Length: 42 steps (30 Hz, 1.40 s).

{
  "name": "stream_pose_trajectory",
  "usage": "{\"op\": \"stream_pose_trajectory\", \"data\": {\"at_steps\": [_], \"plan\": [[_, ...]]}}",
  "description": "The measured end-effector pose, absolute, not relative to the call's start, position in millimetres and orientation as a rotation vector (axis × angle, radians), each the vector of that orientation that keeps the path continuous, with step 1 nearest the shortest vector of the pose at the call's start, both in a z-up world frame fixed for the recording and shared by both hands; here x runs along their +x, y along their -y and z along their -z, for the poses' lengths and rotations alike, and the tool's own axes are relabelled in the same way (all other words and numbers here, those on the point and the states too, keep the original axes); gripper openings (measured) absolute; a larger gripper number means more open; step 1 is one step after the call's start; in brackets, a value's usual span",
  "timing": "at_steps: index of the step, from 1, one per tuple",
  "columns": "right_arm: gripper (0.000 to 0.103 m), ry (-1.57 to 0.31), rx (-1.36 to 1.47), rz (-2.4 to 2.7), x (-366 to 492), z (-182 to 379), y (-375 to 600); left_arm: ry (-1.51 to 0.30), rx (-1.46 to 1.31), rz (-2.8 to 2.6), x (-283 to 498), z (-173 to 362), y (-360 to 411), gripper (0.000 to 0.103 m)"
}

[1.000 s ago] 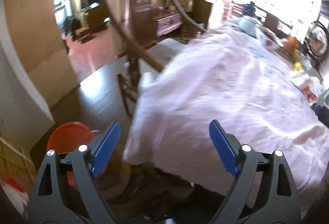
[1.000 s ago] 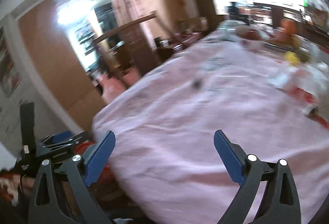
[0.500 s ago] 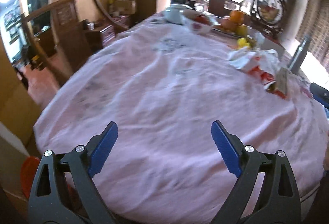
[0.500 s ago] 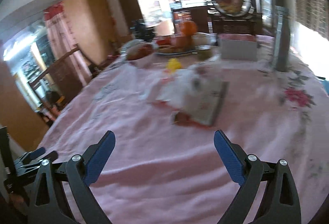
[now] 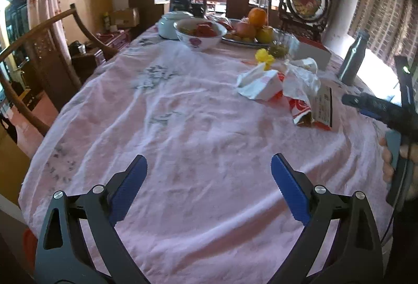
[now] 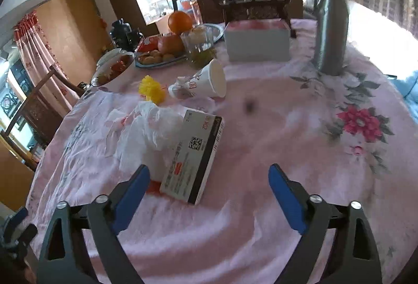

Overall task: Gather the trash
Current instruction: 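Swing both tools back over the table toward the remaining trash, then grasp the white medicine box with the right tool, then grasp the white tissue with the left tool while the right tool holds the medicine box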

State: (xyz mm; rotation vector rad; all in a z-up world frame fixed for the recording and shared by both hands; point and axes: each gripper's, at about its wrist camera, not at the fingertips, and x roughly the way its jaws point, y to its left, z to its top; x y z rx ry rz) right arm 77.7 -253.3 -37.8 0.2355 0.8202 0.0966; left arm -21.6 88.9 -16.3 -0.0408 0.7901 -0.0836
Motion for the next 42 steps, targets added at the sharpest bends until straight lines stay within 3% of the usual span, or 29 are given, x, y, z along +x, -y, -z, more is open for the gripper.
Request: {"op": "stream_pose_trajectory", "data": {"at_steps": [16, 18, 22, 23, 24, 25, 42], "plan": [[0.083, -0.934, 0.210, -0.097, 124, 61, 224, -0.858, -0.080, 0.094, 2, 39, -98, 0.092], [0.077, -0.948, 0.196, -0.093, 126, 63, 219, -0.864, -0.085, 0.097, 3, 40, -99, 0.092], [0.075, -0.978, 0.198, -0.088, 131, 69, 215, -0.868, -0.086, 0.103, 2, 40, -98, 0.092], [0.072, -0.985, 0.198, -0.086, 132, 71, 213, -0.868, -0.086, 0.103, 1, 40, -98, 0.092], [0.058, -0.995, 0.201, -0.087, 133, 73, 213, -0.868, -0.086, 0.102, 2, 40, -98, 0.092], [0.052, -1.008, 0.208, -0.092, 134, 75, 213, -0.868, -0.086, 0.100, 2, 40, -98, 0.092], [0.048, -0.832, 0.331, -0.118, 69, 47, 260, -0.831, -0.001, 0.136, 11, 27, -58, 0.092]]}}
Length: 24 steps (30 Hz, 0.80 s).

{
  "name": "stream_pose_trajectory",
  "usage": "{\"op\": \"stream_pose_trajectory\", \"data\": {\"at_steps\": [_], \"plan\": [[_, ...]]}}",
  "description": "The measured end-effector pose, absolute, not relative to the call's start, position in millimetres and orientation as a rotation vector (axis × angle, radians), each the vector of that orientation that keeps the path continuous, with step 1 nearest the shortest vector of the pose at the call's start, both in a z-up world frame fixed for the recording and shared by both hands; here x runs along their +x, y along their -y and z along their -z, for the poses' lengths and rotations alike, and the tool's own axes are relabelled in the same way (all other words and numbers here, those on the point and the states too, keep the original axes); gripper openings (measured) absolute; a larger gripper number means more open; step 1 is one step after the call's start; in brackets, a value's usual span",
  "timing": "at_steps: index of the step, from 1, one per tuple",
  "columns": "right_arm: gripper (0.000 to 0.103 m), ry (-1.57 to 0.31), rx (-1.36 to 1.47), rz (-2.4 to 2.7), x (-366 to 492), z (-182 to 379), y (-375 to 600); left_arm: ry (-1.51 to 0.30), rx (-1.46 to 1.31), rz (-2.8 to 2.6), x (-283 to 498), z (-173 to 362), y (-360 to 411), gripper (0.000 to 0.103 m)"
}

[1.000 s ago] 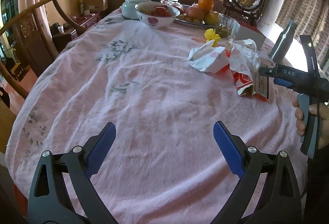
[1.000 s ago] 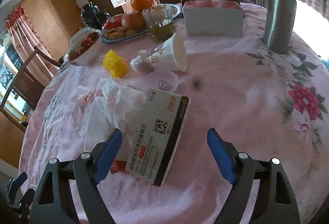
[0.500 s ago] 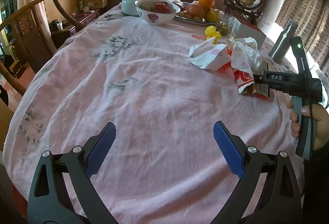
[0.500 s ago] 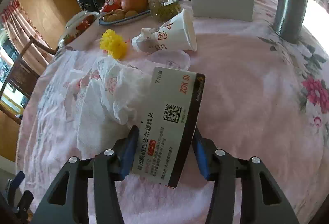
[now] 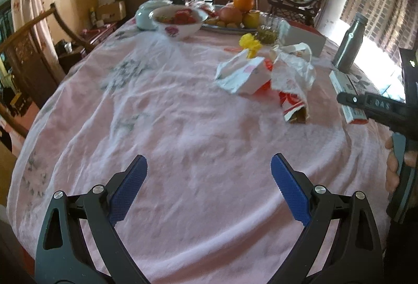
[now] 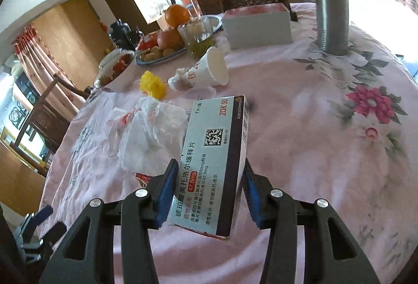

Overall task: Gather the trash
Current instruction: 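Grasp the white tissue with the left tool while the right tool holds the medicine box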

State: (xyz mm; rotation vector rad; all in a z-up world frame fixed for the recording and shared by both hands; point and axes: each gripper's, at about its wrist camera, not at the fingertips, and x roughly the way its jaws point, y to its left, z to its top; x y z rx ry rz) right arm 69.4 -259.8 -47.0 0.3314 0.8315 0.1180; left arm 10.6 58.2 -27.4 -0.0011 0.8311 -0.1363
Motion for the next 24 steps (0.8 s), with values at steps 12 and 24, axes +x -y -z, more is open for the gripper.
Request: {"op": "stream_pose_trajectory", "data": {"at_steps": [12, 24], "plan": [[0.048, -0.800, 0.384, -0.096, 68, 58, 288, -0.870, -0.048, 0.326, 81, 10, 6, 0.092], [0.048, -0.775, 0.423, -0.125, 63, 54, 293, -1.005, -0.115, 0.395, 141, 39, 59, 0.085]]}}
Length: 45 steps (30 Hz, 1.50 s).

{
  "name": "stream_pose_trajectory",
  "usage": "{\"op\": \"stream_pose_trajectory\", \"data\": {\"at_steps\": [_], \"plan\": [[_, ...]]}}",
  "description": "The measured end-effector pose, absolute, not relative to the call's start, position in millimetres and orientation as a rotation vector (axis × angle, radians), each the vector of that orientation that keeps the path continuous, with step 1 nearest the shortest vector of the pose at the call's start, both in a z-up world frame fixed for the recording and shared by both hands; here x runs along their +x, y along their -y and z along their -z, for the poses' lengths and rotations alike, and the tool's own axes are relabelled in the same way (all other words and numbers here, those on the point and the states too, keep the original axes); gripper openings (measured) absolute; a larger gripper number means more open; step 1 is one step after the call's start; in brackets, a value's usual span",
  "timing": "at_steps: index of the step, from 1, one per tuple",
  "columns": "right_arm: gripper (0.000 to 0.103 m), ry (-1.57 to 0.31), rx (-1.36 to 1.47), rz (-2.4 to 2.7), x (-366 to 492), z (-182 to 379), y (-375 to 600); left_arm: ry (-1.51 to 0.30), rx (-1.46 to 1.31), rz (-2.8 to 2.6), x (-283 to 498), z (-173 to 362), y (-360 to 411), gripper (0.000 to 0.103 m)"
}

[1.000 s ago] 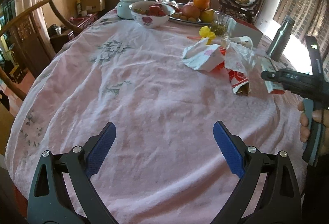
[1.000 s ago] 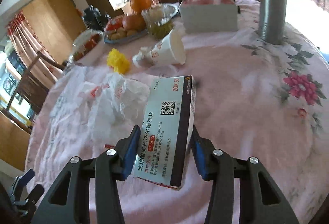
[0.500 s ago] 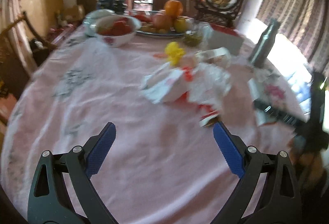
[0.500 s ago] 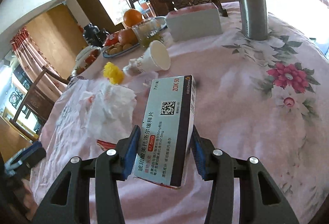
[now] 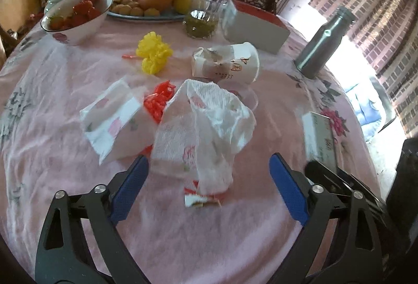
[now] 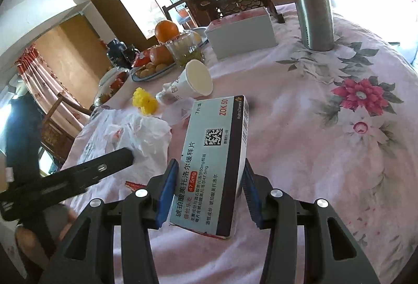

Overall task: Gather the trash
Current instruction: 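Grasp the white tissue with the left tool while the right tool holds the medicine box, then carry the tissue and medicine box in both tools over the red basket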

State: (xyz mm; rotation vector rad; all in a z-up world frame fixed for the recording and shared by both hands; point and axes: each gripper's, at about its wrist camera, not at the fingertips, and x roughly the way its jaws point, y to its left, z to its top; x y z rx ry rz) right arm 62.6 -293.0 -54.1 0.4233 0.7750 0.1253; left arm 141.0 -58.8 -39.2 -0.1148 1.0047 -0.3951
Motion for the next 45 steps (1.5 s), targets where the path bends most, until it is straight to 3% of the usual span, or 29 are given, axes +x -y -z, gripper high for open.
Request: {"op": "stream_pose_trajectory", "data": {"at_steps": [4, 9, 14, 27, 45], "plan": [[0.048, -0.769, 0.443, -0.131, 62, 54, 295, -1.037, -0.099, 0.410, 154, 47, 66, 0.070], [0.048, -0.772, 0.449, -0.132, 62, 55, 296, -1.071, -0.105, 0.432, 164, 53, 72, 0.035], [0.048, -0.765, 0.446, -0.126, 62, 55, 296, -1.018, -0.055, 0.483, 154, 36, 80, 0.011], [0.048, -0.764, 0.442, -0.110, 63, 57, 297, -0.872, -0.048, 0.471, 106, -9, 46, 0.007], [0.048, -0.737, 0.278, -0.105, 37, 34, 254, -0.806, -0.051, 0.318, 28, -10, -29, 0.007]]}}
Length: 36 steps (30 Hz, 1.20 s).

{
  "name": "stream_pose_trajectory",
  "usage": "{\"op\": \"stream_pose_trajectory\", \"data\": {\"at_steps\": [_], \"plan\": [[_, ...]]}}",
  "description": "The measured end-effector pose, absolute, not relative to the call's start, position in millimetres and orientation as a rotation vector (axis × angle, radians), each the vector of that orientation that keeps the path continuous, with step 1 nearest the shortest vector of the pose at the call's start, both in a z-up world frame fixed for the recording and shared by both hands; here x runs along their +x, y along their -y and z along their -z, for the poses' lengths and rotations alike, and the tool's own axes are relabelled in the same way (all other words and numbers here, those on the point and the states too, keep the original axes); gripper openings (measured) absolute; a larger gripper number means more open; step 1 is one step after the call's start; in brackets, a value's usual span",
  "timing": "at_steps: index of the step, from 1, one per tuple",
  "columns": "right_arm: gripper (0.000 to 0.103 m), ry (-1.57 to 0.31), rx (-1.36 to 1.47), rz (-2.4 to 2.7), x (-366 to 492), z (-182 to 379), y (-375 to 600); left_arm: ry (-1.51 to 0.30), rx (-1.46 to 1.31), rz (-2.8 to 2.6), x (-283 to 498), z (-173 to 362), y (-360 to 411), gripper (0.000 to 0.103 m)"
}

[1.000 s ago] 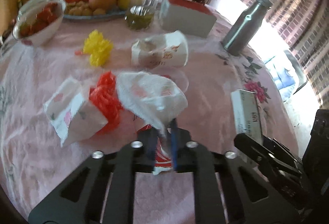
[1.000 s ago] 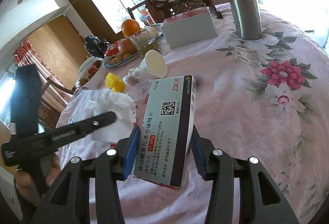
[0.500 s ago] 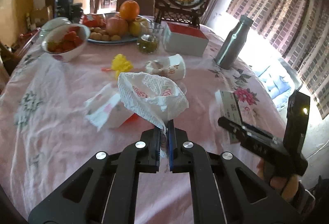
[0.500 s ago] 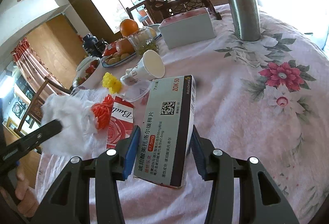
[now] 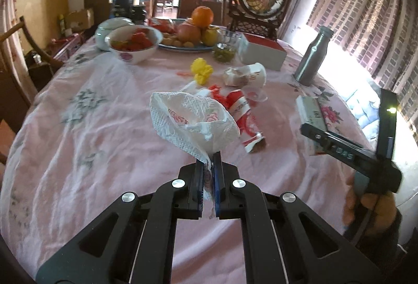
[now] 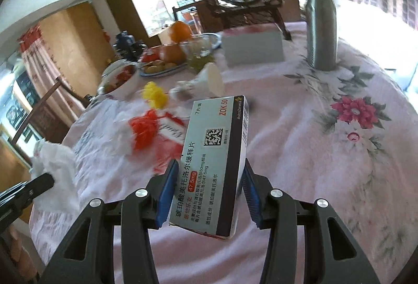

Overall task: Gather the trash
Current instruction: 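Carry the tissue and medicine box in both tools over the red basket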

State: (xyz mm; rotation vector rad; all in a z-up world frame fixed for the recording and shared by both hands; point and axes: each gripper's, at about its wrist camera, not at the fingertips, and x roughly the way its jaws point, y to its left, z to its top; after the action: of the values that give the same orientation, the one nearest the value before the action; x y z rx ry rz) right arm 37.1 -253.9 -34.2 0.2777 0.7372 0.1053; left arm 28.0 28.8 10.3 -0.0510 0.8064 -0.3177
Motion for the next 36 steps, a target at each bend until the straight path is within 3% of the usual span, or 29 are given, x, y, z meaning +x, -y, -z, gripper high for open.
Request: {"op": "stream_pose_trajectory", "data": {"at_steps": [15, 36], "plan": [[0.048, -0.666, 0.109, -0.261, -29, -23, 159, -0.714, -0.086, 0.196, -31, -28, -83, 0.007], [0.048, -0.660, -0.060, -0.489, -91, -32, 23, -0.654, -0.182, 0.051, -106, -20, -184, 0.007]]}}
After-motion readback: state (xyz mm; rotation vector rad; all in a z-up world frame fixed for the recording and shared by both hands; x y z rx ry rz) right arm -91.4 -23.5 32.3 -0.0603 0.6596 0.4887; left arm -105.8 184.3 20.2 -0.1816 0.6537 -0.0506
